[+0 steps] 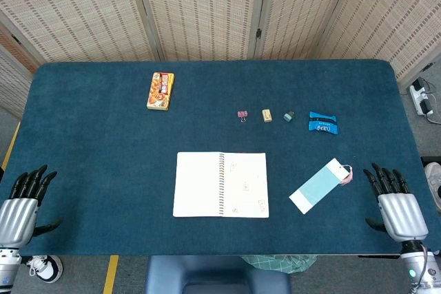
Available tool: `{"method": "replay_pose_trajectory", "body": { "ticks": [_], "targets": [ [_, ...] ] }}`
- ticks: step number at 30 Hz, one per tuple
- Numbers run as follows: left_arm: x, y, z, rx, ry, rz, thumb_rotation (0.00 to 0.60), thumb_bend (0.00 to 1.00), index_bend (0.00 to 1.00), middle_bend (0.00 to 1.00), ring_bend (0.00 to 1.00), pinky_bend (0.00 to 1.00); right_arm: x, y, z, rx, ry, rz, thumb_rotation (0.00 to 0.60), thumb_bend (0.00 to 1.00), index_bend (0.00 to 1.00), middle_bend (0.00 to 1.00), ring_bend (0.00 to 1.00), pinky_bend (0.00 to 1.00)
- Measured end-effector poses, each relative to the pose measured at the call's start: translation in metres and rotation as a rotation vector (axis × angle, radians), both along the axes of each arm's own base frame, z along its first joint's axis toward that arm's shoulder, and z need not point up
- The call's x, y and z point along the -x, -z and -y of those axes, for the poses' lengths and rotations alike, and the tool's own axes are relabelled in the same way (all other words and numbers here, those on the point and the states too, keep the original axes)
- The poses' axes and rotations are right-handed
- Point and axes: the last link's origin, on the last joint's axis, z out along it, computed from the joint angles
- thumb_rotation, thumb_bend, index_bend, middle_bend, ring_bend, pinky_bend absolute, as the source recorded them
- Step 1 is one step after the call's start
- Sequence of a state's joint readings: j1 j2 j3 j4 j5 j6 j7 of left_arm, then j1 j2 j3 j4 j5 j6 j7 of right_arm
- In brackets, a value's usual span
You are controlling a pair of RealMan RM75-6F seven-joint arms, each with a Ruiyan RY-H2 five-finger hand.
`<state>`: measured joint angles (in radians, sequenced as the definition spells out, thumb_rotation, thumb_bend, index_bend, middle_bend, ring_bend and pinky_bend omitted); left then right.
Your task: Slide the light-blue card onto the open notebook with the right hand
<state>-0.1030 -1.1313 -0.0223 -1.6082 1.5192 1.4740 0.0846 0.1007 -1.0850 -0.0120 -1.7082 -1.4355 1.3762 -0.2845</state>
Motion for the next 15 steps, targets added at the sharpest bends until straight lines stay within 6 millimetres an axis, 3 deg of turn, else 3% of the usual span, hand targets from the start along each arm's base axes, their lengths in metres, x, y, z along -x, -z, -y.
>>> {"method": "replay_pose_trajectory", "body": {
  "ticks": [6,11,15],
  "targets": [
    [0.001,0.000,-0.002,-0.001,-0.007,0.008,0.600,0.19,0.13,0.00,0.00,0.00,0.002,-0.001,0.005,0.007,0.006,-0.004,0.600,0.00,0.01,0.00,0.00,0.00],
    [0.003,0.001,-0.005,0.009,-0.018,0.013,0.600,0.19,0.13,0.00,0.00,0.00,0.003,0.006,0.023,-0.028,-0.025,-0.034,0.600,0.07,0.19,0.00,0.00,0.00],
    [0.004,0.000,-0.007,0.006,-0.024,0.008,0.600,0.19,0.13,0.00,0.00,0.00,-0.003,0.019,0.051,-0.112,-0.100,-0.094,0.600,0.12,0.29,0.00,0.00,0.00]
  ]
}}
